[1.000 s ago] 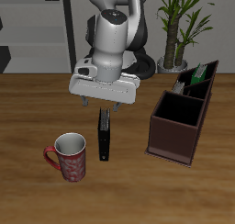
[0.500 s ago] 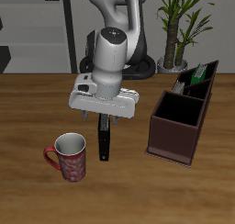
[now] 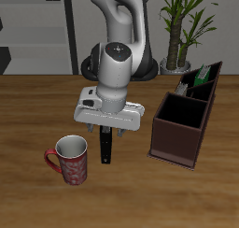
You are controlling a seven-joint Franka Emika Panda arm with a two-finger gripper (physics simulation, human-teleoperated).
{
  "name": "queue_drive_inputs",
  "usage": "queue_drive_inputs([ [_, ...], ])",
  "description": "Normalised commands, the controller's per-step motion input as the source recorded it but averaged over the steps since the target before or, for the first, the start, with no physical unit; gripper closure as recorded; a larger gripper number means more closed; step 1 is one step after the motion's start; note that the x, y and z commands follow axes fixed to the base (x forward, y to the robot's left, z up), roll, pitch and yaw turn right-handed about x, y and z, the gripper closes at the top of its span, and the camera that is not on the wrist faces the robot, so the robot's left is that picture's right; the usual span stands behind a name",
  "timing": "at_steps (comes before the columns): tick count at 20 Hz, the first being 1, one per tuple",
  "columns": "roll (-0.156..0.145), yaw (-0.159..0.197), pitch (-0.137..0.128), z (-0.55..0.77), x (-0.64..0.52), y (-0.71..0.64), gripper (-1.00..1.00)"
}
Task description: Place the yellow book into the left desk caddy's front compartment and place the green book into the left desk caddy's left compartment and place the black book into the left desk caddy's back compartment
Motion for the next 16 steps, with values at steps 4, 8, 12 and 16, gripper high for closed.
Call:
queue_drive_inputs([
  [4,-0.009,-0.021,0.01,-0.1,-0.01,0.0,1.0],
  [8,0.014,-0.021,0.004,-0.02,-0.07,0.06,1.0],
  [12,-0.015,-0.079,-0.017,0.16,-0.18,0.09,1.0],
  [16,-0.004,-0.082,-0.036,0.29,-0.37,0.29,1.0],
])
